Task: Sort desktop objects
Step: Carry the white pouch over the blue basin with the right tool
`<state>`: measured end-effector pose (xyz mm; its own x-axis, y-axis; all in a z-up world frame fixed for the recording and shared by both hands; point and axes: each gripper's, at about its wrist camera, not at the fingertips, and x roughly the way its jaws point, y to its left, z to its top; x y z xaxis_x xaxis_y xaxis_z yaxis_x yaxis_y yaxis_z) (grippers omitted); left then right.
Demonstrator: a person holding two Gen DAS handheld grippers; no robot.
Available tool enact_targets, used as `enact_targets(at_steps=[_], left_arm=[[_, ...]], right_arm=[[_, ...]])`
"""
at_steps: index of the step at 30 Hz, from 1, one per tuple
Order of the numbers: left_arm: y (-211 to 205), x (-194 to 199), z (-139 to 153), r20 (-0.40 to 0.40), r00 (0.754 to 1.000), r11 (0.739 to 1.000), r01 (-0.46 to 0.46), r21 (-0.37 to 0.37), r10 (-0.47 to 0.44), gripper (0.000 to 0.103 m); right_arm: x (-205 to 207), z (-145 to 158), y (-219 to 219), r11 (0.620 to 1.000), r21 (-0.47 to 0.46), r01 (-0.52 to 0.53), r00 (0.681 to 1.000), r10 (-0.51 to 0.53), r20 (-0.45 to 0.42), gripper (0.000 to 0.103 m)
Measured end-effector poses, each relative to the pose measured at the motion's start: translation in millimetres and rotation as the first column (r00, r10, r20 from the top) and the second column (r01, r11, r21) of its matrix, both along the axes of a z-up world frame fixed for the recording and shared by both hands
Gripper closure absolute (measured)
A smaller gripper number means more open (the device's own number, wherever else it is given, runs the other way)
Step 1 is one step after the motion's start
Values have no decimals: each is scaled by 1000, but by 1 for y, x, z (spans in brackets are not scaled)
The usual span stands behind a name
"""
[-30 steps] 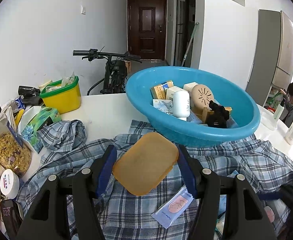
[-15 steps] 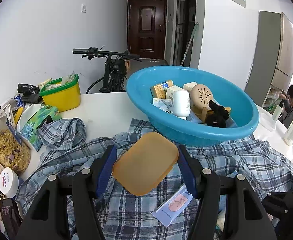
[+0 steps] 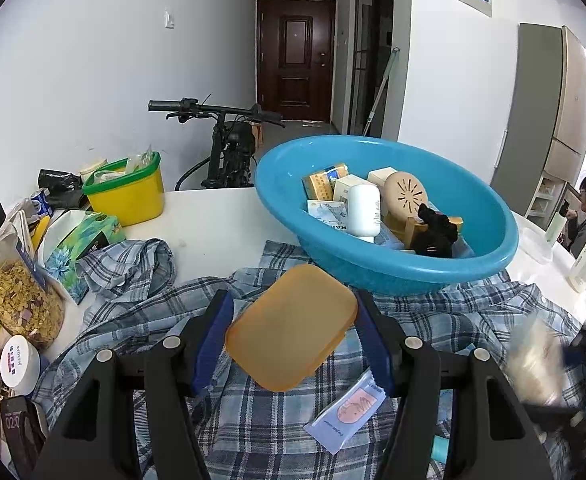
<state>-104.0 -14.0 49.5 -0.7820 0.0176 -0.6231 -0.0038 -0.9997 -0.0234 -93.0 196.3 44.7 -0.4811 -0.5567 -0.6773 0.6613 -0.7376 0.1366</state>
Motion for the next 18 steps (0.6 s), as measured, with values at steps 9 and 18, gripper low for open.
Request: enact_targets(at_steps=[9, 18], left_arm=[[4, -3, -7, 7, 1000, 999, -12, -35, 12, 39], [4, -7, -12, 21, 1000, 999, -20, -49, 21, 39]], right_arm=[[-39, 64, -12, 999, -47, 0, 990, -7, -142, 55], [-104, 80, -18, 995, -77, 62, 985, -73, -153, 54]])
